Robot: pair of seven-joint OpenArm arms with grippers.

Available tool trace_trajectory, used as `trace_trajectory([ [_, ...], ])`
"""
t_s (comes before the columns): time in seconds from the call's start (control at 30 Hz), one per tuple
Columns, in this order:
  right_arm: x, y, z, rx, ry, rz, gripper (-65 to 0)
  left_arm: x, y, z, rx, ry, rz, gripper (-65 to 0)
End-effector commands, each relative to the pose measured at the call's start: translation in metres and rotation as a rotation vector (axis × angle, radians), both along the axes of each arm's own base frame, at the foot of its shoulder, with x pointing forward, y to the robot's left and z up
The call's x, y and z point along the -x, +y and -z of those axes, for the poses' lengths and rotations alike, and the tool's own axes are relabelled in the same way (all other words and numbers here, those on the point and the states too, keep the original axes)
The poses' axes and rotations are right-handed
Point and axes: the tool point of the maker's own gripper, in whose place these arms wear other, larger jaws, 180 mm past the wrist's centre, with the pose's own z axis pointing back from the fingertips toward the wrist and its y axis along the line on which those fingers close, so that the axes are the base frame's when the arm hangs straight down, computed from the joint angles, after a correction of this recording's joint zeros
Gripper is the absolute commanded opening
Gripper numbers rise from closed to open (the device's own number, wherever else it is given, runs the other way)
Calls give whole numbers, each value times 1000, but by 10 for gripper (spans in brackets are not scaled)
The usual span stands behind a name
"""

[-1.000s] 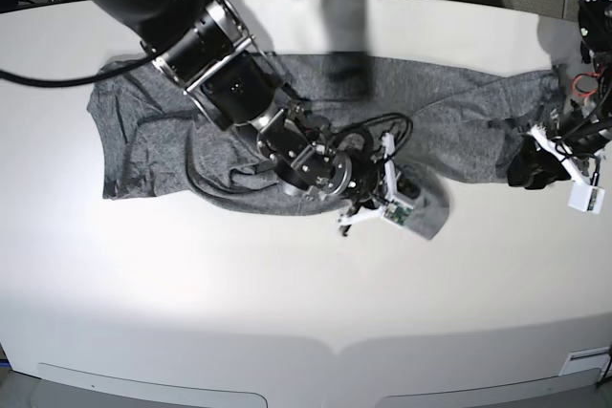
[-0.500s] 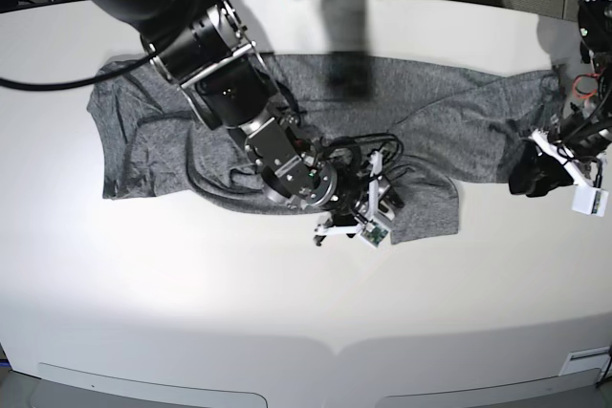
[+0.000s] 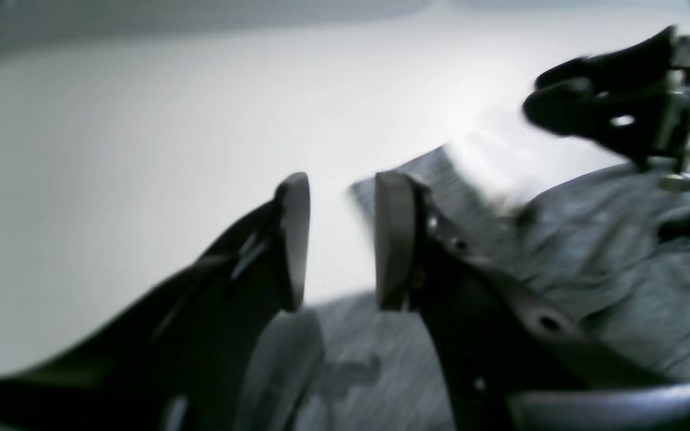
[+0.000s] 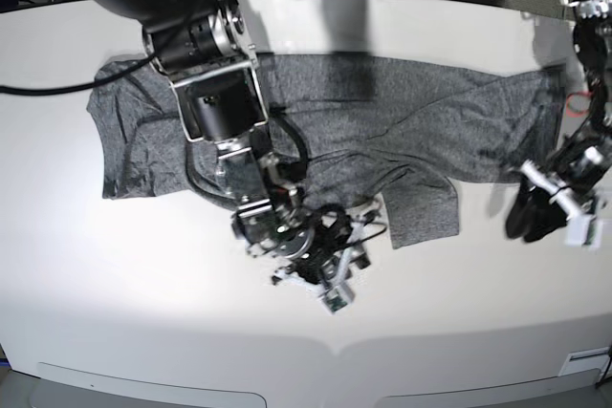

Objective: Fold the T-shirt properly
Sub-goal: 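Move both grippers to the shirt's long edge and grasp it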

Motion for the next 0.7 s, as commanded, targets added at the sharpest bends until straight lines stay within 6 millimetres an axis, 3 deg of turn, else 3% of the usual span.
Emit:
trace_trajectory([
  [0.0,-19,0,-36,-45,-55,21,-452,-11,-9,-16,-37,-53,39,-468],
  [0.1,-27,-39,-46,-17,-4,97,-452,-23,-45,-8,-147,-39,118,-469],
  [0.27,-28,-134,-43,50,122,260,-452,-30,-100,3,-310,-59,238,-468],
  [0.37,-19,-189,-35,50,225,340,-452,-32,-118,5,-404,-115,281,-448],
  [0.43,-11,-218,-33,38,255,354,-452,-35,-126,4,-442,-156,295,-422],
  [0.53,4,-247,-34,0,267,313,-452,-48,-120,16,-449,-140,251,-413],
  [0.67,20,-282,-37,-68,263,377,-452,-72,-102,55,-426,-8,207,-413],
])
